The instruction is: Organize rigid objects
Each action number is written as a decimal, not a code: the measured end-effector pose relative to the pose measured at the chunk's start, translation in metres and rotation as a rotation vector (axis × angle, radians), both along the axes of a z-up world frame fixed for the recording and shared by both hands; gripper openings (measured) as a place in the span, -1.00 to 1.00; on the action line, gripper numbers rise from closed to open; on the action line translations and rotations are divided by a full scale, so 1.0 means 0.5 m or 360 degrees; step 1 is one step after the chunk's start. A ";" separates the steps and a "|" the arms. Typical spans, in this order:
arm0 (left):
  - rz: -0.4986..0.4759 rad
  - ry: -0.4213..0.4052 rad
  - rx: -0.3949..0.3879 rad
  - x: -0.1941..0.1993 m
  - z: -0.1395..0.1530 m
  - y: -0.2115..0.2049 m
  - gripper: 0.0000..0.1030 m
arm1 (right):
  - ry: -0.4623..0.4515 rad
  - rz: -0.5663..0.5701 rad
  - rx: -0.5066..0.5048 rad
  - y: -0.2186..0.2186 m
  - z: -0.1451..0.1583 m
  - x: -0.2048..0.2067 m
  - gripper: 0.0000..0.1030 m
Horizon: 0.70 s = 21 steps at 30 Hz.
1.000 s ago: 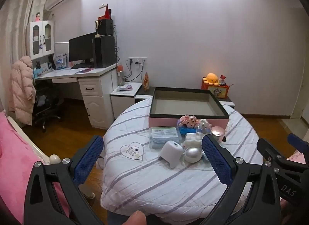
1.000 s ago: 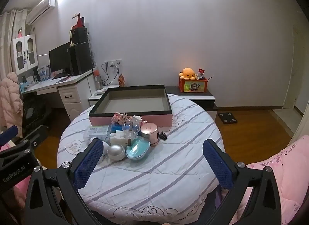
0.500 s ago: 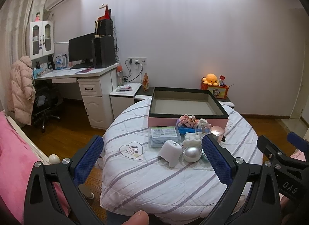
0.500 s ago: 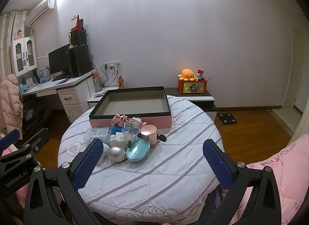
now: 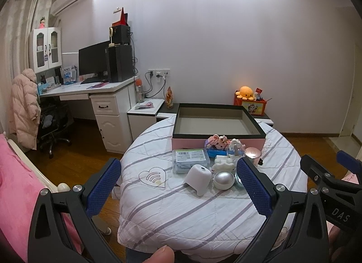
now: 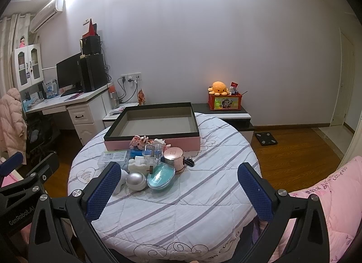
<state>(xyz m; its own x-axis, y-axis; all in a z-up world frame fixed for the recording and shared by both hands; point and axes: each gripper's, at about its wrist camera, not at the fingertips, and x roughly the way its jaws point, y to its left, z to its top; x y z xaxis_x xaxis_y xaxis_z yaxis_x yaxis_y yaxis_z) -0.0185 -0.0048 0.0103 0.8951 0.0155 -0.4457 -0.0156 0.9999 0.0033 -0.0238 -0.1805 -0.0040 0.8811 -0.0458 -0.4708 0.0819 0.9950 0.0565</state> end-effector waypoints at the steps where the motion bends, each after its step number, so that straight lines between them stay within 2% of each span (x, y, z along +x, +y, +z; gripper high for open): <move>1: 0.0000 0.0000 0.0000 0.000 0.000 0.000 1.00 | 0.0000 -0.0001 -0.0002 0.000 0.000 0.000 1.00; 21: 0.0000 0.0003 0.0003 0.000 -0.001 -0.002 1.00 | 0.0002 -0.0001 0.0003 -0.003 0.004 -0.002 1.00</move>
<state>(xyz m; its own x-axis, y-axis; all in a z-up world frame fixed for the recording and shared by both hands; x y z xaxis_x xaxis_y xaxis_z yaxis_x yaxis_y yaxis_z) -0.0184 -0.0059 0.0100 0.8942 0.0161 -0.4474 -0.0153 0.9999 0.0055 -0.0246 -0.1822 -0.0021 0.8804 -0.0455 -0.4721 0.0827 0.9949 0.0585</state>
